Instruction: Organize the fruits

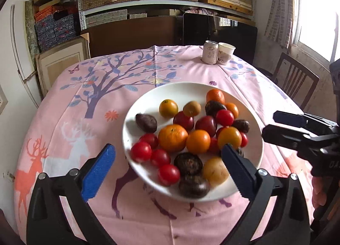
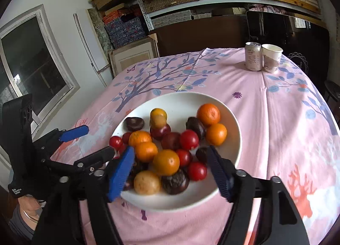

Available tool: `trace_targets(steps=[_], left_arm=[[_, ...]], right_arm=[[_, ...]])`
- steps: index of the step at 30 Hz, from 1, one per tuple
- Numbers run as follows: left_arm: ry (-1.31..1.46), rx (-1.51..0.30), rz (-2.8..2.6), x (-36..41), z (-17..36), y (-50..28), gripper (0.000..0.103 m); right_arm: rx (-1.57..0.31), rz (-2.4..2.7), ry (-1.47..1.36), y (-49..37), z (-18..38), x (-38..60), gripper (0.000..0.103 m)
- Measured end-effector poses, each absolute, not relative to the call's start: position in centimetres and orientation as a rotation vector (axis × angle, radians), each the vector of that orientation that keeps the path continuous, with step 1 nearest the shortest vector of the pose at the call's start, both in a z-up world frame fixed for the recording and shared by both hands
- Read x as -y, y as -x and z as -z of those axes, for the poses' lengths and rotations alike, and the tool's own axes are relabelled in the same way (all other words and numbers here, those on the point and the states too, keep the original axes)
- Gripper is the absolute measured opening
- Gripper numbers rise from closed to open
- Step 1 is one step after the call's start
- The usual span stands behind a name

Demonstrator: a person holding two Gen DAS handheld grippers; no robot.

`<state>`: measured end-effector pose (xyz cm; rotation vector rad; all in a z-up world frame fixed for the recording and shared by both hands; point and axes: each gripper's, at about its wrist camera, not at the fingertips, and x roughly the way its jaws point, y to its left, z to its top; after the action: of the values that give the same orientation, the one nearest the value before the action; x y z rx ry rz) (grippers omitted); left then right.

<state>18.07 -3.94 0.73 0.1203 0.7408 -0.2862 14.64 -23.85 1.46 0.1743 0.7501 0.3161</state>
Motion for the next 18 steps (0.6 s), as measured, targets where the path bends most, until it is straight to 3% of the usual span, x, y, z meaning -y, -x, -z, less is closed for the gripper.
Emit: trace_targets(steps=[1,7,18], left_arm=[[-0.121,-0.745,0.277,3.8,-0.4,-16.8,0.098],[-0.138,-0.777,0.219,3.6,1.2,-11.1,0.098],[-0.1,-0.674,0.094,1.7,-1.6,-4.8,0.098]], right_arm=[[-0.747,-0.313,-0.166,-13.3,-1.1,23.8,0.1],[-0.761,-0.255,-0.103,-8.5,0.9,23.6,0.1],[-0.709,-0.153,-0.107,-4.1,-0.4,26.3,0.1]])
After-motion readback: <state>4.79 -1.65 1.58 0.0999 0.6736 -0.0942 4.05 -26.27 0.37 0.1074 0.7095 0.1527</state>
